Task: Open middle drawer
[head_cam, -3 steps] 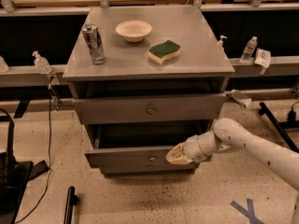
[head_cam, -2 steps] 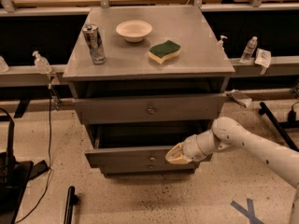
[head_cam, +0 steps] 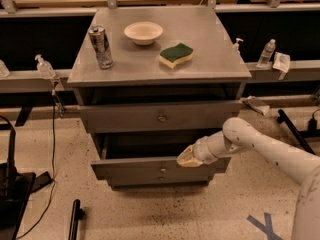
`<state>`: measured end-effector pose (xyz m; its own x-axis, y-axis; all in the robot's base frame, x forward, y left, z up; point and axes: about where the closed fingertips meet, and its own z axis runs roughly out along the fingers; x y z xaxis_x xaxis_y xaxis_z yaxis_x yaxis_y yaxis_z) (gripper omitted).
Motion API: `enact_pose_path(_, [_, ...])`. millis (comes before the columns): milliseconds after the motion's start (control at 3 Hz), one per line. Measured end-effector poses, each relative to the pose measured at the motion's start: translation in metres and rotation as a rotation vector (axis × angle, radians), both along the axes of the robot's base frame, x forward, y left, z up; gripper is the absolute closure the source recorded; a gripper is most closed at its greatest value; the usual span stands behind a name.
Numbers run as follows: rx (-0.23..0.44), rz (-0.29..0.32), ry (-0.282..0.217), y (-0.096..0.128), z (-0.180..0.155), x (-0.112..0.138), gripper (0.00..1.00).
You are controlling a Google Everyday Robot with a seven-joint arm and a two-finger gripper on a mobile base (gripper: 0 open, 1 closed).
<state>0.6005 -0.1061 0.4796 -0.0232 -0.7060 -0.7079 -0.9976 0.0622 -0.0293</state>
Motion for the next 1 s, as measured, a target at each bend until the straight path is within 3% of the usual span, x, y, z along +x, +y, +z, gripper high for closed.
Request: enact_pose_path(1000, [-0.005,-0.125,-0.039,-0.006,-0.025,0.067,1.0])
